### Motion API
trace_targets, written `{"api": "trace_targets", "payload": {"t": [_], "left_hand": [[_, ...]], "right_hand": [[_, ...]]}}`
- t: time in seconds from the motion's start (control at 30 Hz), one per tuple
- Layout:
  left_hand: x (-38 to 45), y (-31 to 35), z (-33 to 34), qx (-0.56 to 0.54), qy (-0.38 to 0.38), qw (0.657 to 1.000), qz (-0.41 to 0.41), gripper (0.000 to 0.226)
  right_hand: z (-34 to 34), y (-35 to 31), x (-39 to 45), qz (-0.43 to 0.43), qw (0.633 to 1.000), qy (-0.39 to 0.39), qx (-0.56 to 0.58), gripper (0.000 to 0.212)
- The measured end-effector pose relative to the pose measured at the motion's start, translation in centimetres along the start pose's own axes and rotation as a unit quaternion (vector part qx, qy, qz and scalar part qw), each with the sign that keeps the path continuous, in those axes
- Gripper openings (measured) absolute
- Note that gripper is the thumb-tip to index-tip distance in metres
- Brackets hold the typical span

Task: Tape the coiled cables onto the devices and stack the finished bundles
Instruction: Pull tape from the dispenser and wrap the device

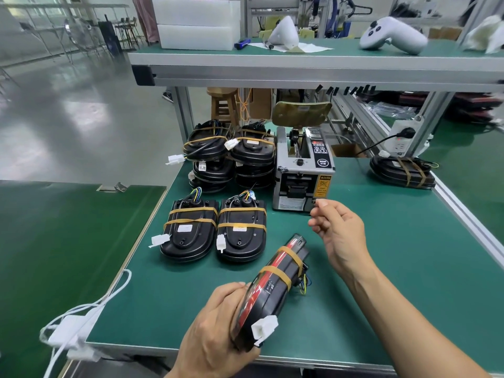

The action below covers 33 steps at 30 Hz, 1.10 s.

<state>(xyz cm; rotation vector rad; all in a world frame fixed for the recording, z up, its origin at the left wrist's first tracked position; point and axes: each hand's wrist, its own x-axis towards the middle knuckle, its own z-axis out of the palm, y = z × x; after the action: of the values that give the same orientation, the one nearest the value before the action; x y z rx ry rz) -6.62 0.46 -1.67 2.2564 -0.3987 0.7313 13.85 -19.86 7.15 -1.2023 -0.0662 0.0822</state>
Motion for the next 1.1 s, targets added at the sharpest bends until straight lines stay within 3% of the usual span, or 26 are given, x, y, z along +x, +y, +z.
{"api": "trace_targets", "payload": {"t": [0.1, 0.23, 0.33, 0.47, 0.6, 0.87, 1.0, 1.1], "left_hand": [[0.0, -0.1, 0.2, 0.010, 0.009, 1.000, 0.012, 0.074], [-0.1, -0.3, 0.3, 0.009, 0.013, 1.000, 0.012, 0.074], [-0.2, -0.4, 0.5, 0.017, 0.021, 1.000, 0.013, 0.071], [-0.4, -0.7, 0.7, 0.009, 0.023, 1.000, 0.003, 0.075], [-0.5, -0.8, 0.8, 0.004, 0.024, 1.000, -0.003, 0.075], [-0.5, -0.7, 0.7, 0.011, 0.020, 1.000, -0.003, 0.075], [-0.2, -0.5, 0.6, 0.007, 0.018, 1.000, -0.005, 0.079], [0.0, -0.1, 0.3, 0.004, 0.011, 1.000, -0.005, 0.081]], "right_hand": [[0.1, -0.9, -0.7, -0.004, 0.999, -0.030, 0.039, 0.027], [-0.1, -1.3, -1.3, -0.004, 0.996, -0.065, 0.060, 0.017], [-1.9, -0.8, -0.3, -0.011, 0.998, -0.007, -0.069, 0.018], [-5.3, 0.7, 2.8, -0.009, 0.935, 0.102, -0.338, 0.027], [-6.8, 1.9, 5.0, -0.022, 0.881, 0.080, -0.466, 0.019], [-5.8, 2.7, 7.7, 0.014, 0.795, 0.086, -0.600, 0.007], [-5.8, 1.9, 8.8, 0.052, 0.805, 0.075, -0.586, 0.007], [-6.5, 1.7, 8.8, 0.034, 0.808, 0.043, -0.587, 0.013]]}}
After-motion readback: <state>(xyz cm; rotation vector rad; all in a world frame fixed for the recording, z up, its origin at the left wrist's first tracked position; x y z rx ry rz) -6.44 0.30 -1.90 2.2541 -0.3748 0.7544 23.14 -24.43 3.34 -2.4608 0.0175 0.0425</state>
